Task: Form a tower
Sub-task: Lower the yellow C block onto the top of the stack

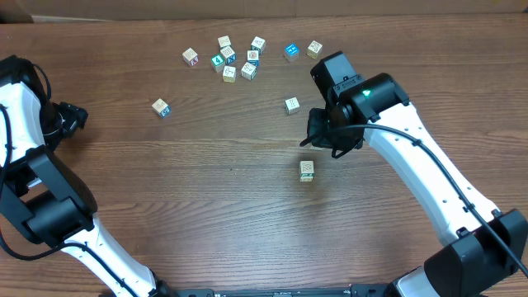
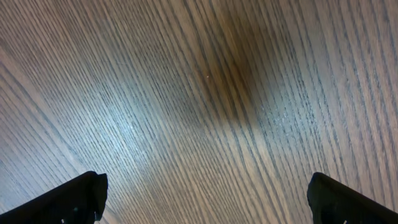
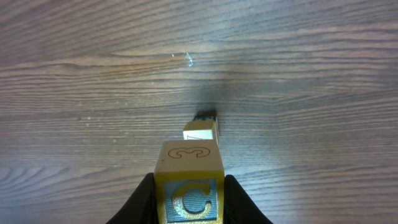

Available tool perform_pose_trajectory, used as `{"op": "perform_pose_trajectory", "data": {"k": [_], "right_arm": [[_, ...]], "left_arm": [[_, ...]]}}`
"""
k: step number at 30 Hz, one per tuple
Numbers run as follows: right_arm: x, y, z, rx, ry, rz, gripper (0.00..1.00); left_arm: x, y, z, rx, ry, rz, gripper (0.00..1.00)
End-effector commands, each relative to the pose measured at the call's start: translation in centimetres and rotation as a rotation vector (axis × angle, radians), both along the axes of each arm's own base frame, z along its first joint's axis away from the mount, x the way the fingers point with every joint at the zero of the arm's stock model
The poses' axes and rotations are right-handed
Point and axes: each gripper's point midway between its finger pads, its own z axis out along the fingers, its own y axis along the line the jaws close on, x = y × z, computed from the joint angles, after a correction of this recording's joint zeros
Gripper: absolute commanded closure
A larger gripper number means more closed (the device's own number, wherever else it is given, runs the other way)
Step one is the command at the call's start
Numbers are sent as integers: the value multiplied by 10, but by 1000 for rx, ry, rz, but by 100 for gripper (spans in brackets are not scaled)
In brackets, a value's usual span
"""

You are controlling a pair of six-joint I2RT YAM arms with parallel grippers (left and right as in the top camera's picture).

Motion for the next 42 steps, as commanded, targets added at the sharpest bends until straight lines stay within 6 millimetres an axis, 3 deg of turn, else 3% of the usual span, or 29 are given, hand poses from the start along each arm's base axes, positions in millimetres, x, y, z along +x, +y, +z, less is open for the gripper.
{"op": "perform_pose_trajectory", "data": {"k": [1,12,35,42], "right_arm": [[-5,5,-13,-6,13,11,96],[-16,8,-39,-72,16,54,96],[-15,16,-50,-107,-3,86,96],[-22,11,-64,-121,21,86,96]], "left_arm": [[5,0,1,12,0,-28,0],[5,0,1,12,0,-28,0],[5,0,1,12,0,-28,0],[5,0,1,12,0,-28,0]]}}
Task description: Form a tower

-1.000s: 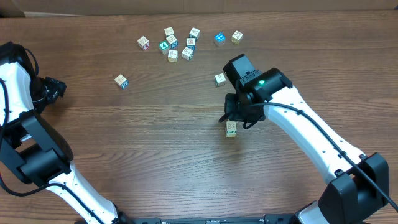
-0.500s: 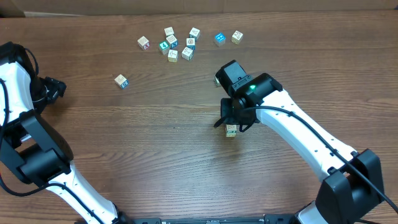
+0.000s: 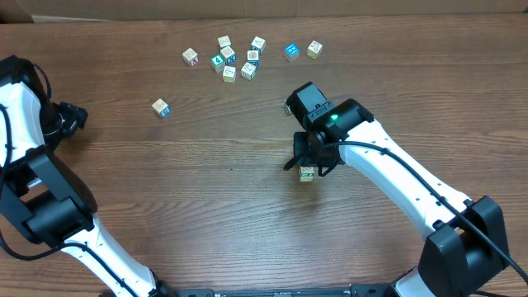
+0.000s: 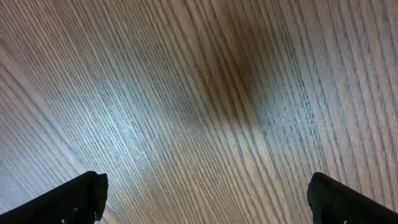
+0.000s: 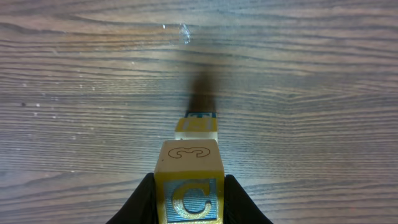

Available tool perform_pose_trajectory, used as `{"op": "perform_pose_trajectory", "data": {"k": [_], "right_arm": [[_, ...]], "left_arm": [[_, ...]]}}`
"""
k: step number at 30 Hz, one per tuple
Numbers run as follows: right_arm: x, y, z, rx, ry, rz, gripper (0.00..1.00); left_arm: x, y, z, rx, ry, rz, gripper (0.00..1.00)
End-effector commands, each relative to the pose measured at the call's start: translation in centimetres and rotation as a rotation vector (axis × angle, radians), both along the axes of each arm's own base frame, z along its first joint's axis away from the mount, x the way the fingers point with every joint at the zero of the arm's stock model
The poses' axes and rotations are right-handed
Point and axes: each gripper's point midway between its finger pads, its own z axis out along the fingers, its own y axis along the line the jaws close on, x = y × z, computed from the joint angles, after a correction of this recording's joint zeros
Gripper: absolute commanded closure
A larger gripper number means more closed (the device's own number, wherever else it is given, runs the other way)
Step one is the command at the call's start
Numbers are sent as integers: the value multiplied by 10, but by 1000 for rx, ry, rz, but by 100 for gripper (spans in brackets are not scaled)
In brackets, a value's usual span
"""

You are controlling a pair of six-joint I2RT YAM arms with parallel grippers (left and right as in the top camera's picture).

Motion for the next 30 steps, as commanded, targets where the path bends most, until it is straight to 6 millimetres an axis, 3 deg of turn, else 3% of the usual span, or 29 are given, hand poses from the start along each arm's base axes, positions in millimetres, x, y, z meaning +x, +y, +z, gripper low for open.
{"op": "perform_pose_trajectory", "data": {"k": [1,30], "right_arm": [[-3,-3,-9,-17,8,-4,96],[0,-3,-10,-17,-5,-5,95]], "left_arm": [[5,0,1,12,0,-28,0],[5,0,1,12,-1,-28,1]]}}
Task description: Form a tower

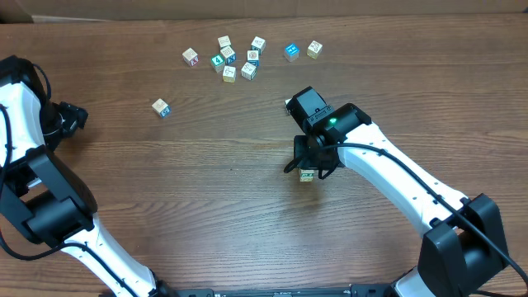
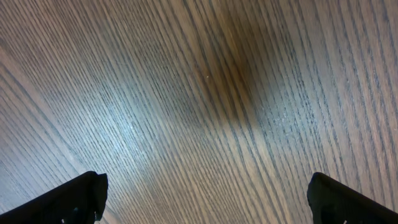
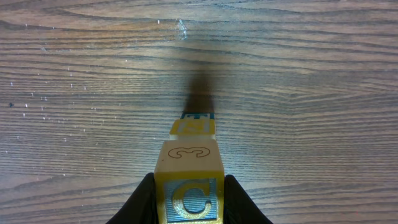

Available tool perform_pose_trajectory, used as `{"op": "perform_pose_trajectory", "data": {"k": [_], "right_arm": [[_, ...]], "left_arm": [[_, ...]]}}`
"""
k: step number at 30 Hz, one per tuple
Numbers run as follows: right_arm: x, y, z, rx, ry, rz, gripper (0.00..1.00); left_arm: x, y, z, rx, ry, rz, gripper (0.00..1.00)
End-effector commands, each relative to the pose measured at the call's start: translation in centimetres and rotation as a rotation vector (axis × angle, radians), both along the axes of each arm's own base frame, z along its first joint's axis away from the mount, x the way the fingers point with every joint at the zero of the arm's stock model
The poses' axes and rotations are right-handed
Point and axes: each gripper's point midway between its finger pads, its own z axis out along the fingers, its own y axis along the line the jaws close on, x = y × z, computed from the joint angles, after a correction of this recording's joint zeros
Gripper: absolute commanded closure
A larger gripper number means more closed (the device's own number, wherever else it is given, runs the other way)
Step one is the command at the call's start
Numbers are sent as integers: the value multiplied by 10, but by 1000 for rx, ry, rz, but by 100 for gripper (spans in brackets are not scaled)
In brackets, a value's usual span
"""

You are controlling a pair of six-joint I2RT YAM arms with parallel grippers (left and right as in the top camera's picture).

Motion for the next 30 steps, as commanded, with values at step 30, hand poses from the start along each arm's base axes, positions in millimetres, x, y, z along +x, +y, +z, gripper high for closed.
{"op": "perform_pose_trajectory", "data": {"k": [30], "right_arm": [[3,-2,-9,-15,-20,-6,94]], "left_arm": [[5,0,1,12,0,-28,1]]}}
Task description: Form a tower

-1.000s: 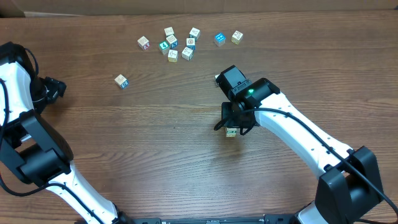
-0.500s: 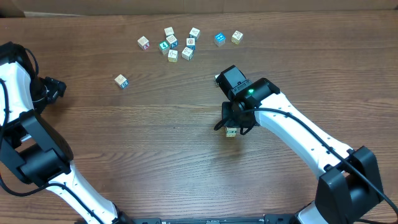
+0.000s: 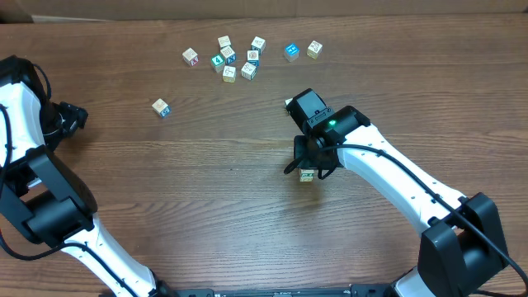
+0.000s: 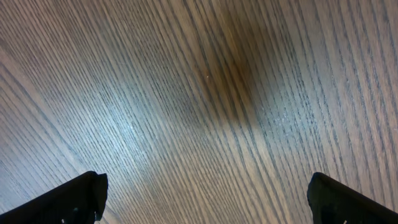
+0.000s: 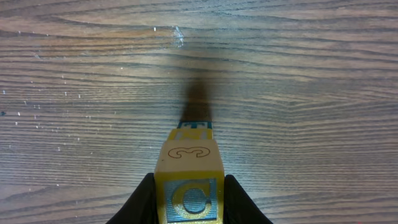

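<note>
My right gripper (image 5: pixel 189 199) is shut on a yellow wooden block (image 5: pixel 189 177) with a blue letter C. Directly below it a second block (image 5: pixel 195 127) stands on the table, only its far top edge showing past the held one. In the overhead view the right gripper (image 3: pixel 311 159) hangs right over that block (image 3: pixel 307 176) at the table's middle. My left gripper (image 4: pixel 205 199) is open over bare wood at the far left, nothing between its fingers (image 4: pixel 68 199).
A cluster of several loose letter blocks (image 3: pixel 235 58) lies at the table's far side, with two more (image 3: pixel 301 49) to its right. One block (image 3: pixel 160 106) sits alone at the left, and another (image 3: pixel 289 102) peeks out behind the right wrist.
The right gripper with the C block has shifted slightly, so less of the block below shows past the held one. The left arm has not moved.
The right gripper first held the C block up and to the right of the lone block on the table. Then it stood over that block, and at each later moment the lower block showed less beneath the held one. The left gripper stayed open and still.
</note>
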Available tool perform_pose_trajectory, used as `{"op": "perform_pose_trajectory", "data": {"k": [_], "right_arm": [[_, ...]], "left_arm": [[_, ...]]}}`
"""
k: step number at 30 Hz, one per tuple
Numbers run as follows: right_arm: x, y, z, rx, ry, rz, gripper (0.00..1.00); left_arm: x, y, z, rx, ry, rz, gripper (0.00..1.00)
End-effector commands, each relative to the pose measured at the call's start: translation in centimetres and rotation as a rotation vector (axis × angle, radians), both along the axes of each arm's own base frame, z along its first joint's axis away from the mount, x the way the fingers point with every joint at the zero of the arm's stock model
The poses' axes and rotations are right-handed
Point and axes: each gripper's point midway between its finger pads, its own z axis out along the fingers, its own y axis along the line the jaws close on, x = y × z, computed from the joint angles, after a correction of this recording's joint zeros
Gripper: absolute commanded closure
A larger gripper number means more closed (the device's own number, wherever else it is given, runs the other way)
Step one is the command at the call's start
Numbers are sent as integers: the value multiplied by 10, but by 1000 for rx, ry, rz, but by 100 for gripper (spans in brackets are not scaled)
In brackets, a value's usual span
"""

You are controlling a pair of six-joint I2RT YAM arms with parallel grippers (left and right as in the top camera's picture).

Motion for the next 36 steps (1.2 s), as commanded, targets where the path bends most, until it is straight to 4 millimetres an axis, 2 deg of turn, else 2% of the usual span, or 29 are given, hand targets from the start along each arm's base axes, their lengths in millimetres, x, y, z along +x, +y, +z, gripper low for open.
{"op": "perform_pose_trajectory", "data": {"k": [1,9,21,36], "right_arm": [[-2,-2,-4,-10,4,-3,90],[-7,-5,-12,-19,20,-3,90],[-7,4,-11,27,26,4,90],[-8,4,-5,23,37,4,91]], "left_arm": [[5,0,1,12,0,-28,0],[5,0,1,12,-1,-28,0],[5,0,1,12,0,-28,0],[6,-2,1,12,0,-32,0]]}}
